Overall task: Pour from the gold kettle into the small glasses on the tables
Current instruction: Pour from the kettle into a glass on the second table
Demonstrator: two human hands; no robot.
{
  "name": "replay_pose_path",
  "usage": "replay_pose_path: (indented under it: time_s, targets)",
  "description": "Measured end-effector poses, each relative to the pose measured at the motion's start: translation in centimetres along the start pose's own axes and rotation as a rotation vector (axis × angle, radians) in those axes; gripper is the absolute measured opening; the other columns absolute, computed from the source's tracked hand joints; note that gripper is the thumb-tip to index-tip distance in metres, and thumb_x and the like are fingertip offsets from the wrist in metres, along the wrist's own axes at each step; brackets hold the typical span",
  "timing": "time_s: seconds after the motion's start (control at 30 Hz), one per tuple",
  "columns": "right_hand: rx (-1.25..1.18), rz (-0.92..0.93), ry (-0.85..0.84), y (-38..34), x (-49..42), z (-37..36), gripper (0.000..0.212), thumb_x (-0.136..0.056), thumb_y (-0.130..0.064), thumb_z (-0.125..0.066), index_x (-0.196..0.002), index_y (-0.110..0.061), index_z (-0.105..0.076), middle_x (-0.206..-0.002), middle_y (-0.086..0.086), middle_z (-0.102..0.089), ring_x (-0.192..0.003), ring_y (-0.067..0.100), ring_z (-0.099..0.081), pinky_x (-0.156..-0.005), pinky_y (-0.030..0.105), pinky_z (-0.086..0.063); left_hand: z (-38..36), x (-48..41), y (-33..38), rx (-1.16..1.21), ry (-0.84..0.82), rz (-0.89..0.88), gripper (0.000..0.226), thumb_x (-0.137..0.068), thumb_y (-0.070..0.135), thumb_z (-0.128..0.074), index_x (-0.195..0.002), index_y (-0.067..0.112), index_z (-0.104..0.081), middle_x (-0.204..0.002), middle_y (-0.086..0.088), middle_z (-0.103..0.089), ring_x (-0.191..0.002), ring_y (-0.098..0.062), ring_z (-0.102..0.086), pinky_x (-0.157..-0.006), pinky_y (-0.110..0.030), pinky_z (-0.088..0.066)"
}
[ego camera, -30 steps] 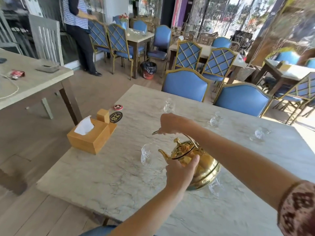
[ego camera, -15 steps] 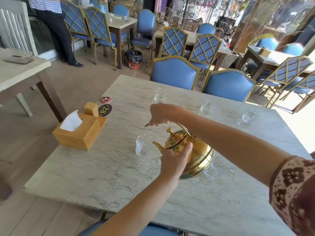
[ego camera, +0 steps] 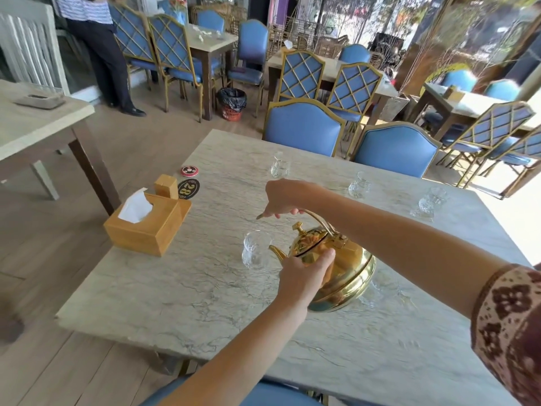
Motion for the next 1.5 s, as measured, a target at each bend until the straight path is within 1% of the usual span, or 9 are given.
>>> replay_pose_path:
  time_s: [0.23, 0.4, 0.57, 0.67, 1.0, 1.13, 1.3, 1.4, 1.5]
  targets:
    - [-0.019, -0.017, -0.001, -0.1, 0.3, 0.2, 0.027, -0.093, -0.025, -0.059, -0.08, -0.002, -0.063, -0.057, 0.004, -0.052, -0.045, 0.015, -0.045, -0.044, 0.022, -0.04, 0.5, 0.4, 0.6, 0.008, -0.032, -0.002, 0.03, -0.095, 0.043, -0.067, -0.092, 0.014, -0.069, -0.089, -0.002, -0.069, -0.085, -0.015, -0.065, -0.067, -0.017, -0.042]
    - [-0.016, -0.038, -0.01, -0.1, 0.1, 0.1, 0.027, -0.093, -0.026, -0.06, -0.08, -0.002, -0.064, -0.057, 0.003, -0.052, -0.045, 0.014, -0.044, -0.044, 0.022, -0.039, 0.5, 0.4, 0.8, 0.029, -0.056, 0.0, 0.031, -0.096, 0.044, -0.067, -0.089, 0.014, -0.068, -0.09, -0.004, -0.07, -0.082, -0.015, -0.064, -0.066, -0.015, -0.048]
    - [-0.019, -0.047, -0.017, -0.2, 0.0, 0.2, 0.026, -0.094, -0.026, -0.059, -0.085, -0.001, -0.065, -0.057, 0.004, -0.052, -0.045, 0.014, -0.044, -0.044, 0.022, -0.038, 0.8, 0.6, 1.1, 0.042, -0.073, 0.01, 0.032, -0.098, 0.04, -0.065, -0.083, 0.012, -0.066, -0.08, -0.001, -0.065, -0.071, -0.01, -0.06, -0.042, 0.002, -0.039]
    - [-0.02, -0.045, -0.016, -0.3, -0.1, 0.3, 0.025, -0.094, -0.024, -0.059, -0.085, -0.001, -0.064, -0.056, 0.004, -0.051, -0.044, 0.014, -0.043, -0.044, 0.021, -0.038, 0.9, 0.7, 1.2, 0.045, -0.096, 0.019, 0.034, -0.1, 0.037, -0.064, -0.073, 0.015, -0.06, -0.071, 0.004, -0.06, -0.067, -0.005, -0.056, -0.04, 0.003, -0.038]
    - [-0.017, -0.065, -0.041, -0.6, -0.8, 0.0, 0.026, -0.095, -0.025, -0.058, -0.09, -0.001, -0.065, -0.057, 0.003, -0.05, -0.045, 0.013, -0.043, -0.045, 0.021, -0.038, 1.6, 0.4, 1.2, 0.043, -0.073, 0.056, 0.029, -0.099, 0.037, -0.065, -0.081, 0.014, -0.062, -0.074, 0.002, -0.061, -0.07, -0.006, -0.057, -0.038, 0.002, -0.036]
    - [-0.013, -0.077, -0.054, -0.5, -1.0, 0.0, 0.028, -0.095, -0.027, -0.058, -0.092, -0.001, -0.066, -0.056, 0.003, -0.05, -0.044, 0.014, -0.042, -0.045, 0.021, -0.038, 1.4, 0.7, 1.2, 0.024, -0.073, 0.079, 0.029, -0.099, 0.037, -0.064, -0.085, 0.013, -0.069, -0.084, -0.003, -0.07, -0.075, -0.009, -0.061, -0.048, -0.005, -0.045]
    - [-0.028, -0.091, -0.059, -0.3, -1.1, -0.3, 0.029, -0.095, -0.026, -0.058, -0.095, 0.001, -0.068, -0.056, 0.004, -0.048, -0.044, 0.015, -0.042, -0.045, 0.023, -0.037, 1.3, 1.2, 1.2, 0.003, -0.052, 0.114, 0.033, -0.096, 0.044, -0.065, -0.091, 0.012, -0.068, -0.1, -0.008, -0.075, -0.086, -0.013, -0.066, -0.059, -0.011, -0.038]
    - [-0.046, -0.092, -0.061, -0.2, -1.2, -0.5, 0.03, -0.095, -0.026, -0.058, -0.097, 0.002, -0.069, -0.054, 0.004, -0.047, -0.044, 0.015, -0.041, -0.045, 0.023, -0.037, 1.2, 1.1, 1.0, 0.001, -0.018, 0.107, 0.084, -0.064, 0.067, -0.071, -0.118, 0.001, -0.073, -0.119, -0.014, -0.077, -0.115, -0.027, -0.072, -0.087, -0.027, -0.059]
    - [-0.072, -0.099, -0.06, -0.1, -1.1, -0.6, 0.033, -0.094, -0.026, -0.059, -0.1, 0.004, -0.069, -0.053, 0.003, -0.046, -0.043, 0.015, -0.04, -0.045, 0.024, -0.037, 1.3, 0.9, 1.1, -0.004, -0.004, 0.072, 0.099, -0.05, 0.07, -0.065, -0.123, 0.004, -0.073, -0.121, -0.015, -0.077, -0.12, -0.031, -0.071, -0.101, -0.035, -0.058]
Point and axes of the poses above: each hand's wrist, its own x-axis away from the middle knuckle, its own z-axis out of the back of the hand, y = z × x, the point moved 8 cm from there along -x, towards the middle knuckle
